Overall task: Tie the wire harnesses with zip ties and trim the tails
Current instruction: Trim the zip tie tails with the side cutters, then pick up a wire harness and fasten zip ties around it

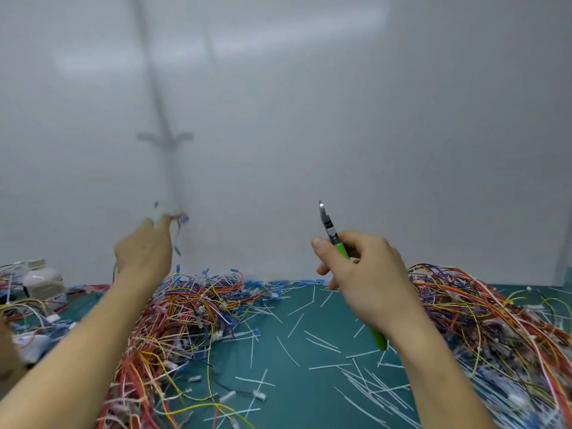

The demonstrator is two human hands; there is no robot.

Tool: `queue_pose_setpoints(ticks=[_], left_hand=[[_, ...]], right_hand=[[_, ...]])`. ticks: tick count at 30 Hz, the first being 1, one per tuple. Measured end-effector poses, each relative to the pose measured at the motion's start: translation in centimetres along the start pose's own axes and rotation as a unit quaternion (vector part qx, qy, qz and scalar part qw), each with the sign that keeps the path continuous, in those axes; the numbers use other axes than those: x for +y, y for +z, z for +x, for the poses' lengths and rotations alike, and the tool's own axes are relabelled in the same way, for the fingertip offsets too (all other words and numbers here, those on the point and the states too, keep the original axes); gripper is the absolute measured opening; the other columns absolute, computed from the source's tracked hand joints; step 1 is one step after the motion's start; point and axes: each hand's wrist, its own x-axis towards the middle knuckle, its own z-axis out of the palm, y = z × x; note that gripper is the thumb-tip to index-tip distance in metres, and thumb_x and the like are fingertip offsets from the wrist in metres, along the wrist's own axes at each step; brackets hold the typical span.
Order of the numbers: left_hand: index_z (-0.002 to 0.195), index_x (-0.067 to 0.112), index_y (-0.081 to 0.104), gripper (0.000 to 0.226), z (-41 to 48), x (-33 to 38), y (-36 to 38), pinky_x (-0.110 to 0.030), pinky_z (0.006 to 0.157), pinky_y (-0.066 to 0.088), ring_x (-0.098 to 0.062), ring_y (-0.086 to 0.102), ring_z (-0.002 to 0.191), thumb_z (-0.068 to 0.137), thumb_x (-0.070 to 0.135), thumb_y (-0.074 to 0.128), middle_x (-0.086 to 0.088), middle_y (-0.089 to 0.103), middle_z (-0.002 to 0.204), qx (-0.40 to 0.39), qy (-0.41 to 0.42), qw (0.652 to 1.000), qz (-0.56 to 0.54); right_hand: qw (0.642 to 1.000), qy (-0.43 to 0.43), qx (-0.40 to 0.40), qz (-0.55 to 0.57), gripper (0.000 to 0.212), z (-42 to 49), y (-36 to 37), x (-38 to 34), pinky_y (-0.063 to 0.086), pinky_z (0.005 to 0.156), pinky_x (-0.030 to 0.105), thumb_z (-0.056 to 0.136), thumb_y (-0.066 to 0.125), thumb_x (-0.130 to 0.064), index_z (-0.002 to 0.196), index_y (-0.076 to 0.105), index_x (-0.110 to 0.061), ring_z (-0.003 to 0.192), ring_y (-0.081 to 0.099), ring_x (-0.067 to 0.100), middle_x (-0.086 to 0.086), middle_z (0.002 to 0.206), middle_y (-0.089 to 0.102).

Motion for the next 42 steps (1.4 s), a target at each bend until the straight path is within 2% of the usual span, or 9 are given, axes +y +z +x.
queue_pose_setpoints(ticks=[4,16,19,22,25,29,33,35,42], left_hand=[[0.142,0.021,0.032,0.059,-1.4,-1.2,4.3,-0.03,0.046,0.031,-0.026,0.047,0.054,0.089,-0.002,0.046,-0.006,0.051,0.092,-0.006,0.003,1.0,0.016],[0.131,0.011,0.053,0.046,2.8,-6.3,2.9,-0.034,0.053,0.043,-0.038,0.061,0.073,0.089,-0.006,0.048,-0.017,0.06,0.094,0.067,0.005,0.994,0.089],[0.138,0.015,0.044,0.045,2.7,-5.8,3.2,-0.045,0.082,0.05,-0.037,0.05,0.114,0.093,0.007,0.045,-0.017,0.052,0.124,-0.054,-0.033,0.987,0.146],[0.136,0.012,0.04,0.044,2.1,-3.9,4.2,-0.056,0.105,0.034,-0.033,0.038,0.132,0.095,0.025,0.045,-0.015,0.04,0.143,-0.168,-0.078,0.974,0.131],[0.126,0.011,0.053,0.034,2.0,-1.9,4.8,-0.041,0.101,0.044,-0.029,0.053,0.119,0.098,0.029,0.044,-0.011,0.053,0.135,-0.189,0.048,0.981,0.017],[0.095,0.016,0.065,0.04,0.6,0.1,3.8,-0.028,0.078,0.049,-0.016,0.062,0.088,0.09,0.055,0.058,-0.002,0.069,0.1,-0.3,0.166,0.939,-0.033],[0.122,0.02,0.052,0.068,-0.3,-0.2,2.7,-0.032,0.09,0.048,-0.019,0.06,0.106,0.072,0.058,0.077,-0.002,0.063,0.117,-0.354,0.16,0.921,-0.016],[0.135,0.018,0.04,0.079,-0.5,-0.5,2.4,-0.034,0.09,0.049,-0.023,0.059,0.109,0.073,0.042,0.083,-0.005,0.061,0.122,-0.338,0.156,0.928,0.008],[0.115,0.03,0.062,0.026,-0.8,0.8,1.1,-0.03,0.082,0.052,-0.018,0.063,0.103,0.089,0.035,0.064,0.005,0.067,0.112,-0.155,0.195,0.968,0.037]], right_hand=[[1.0,-0.015,-0.008,-0.015,0.049,-0.1,0.6,0.0,0.055,0.072,0.047,0.088,0.054,-0.059,0.083,0.066,-0.012,0.071,0.065,0.03,0.009,0.076,0.07],[0.999,-0.029,-0.004,-0.014,0.054,-0.1,0.7,0.1,0.055,0.072,0.046,0.082,0.049,-0.063,0.084,0.067,-0.012,0.07,0.065,0.03,0.009,0.076,0.07],[0.999,-0.032,0.002,-0.014,0.056,-0.1,0.8,0.2,0.055,0.071,0.045,0.08,0.049,-0.064,0.084,0.066,-0.011,0.07,0.065,0.03,0.011,0.076,0.07],[0.999,-0.029,-0.007,-0.016,0.05,-0.1,0.9,0.1,0.055,0.071,0.044,0.084,0.052,-0.06,0.082,0.066,-0.012,0.069,0.065,0.029,0.01,0.076,0.07],[0.999,-0.025,-0.019,-0.027,0.047,-0.2,1.1,0.2,0.055,0.071,0.042,0.086,0.054,-0.058,0.081,0.066,-0.013,0.069,0.066,0.028,0.008,0.076,0.071],[0.993,0.011,-0.06,-0.102,0.049,-0.1,1.4,0.9,0.05,0.066,0.033,0.089,0.051,-0.062,0.077,0.063,-0.016,0.071,0.065,0.025,0.005,0.073,0.069],[0.95,0.078,-0.124,-0.276,0.051,0.1,2.9,3.5,0.036,0.063,0.036,0.094,0.043,-0.062,0.072,0.047,-0.017,0.079,0.054,0.03,0.007,0.085,0.063],[0.921,0.104,-0.156,-0.34,0.043,0.1,3.9,5.3,0.035,0.07,0.035,0.098,0.039,-0.058,0.088,0.048,-0.017,0.096,0.058,0.03,0.01,0.109,0.064],[0.874,0.18,-0.197,-0.407,0.055,-0.6,7.1,9.8,0.042,0.099,0.042,0.1,0.04,-0.049,0.137,0.041,-0.008,0.13,0.042,0.037,0.017,0.14,0.044]])
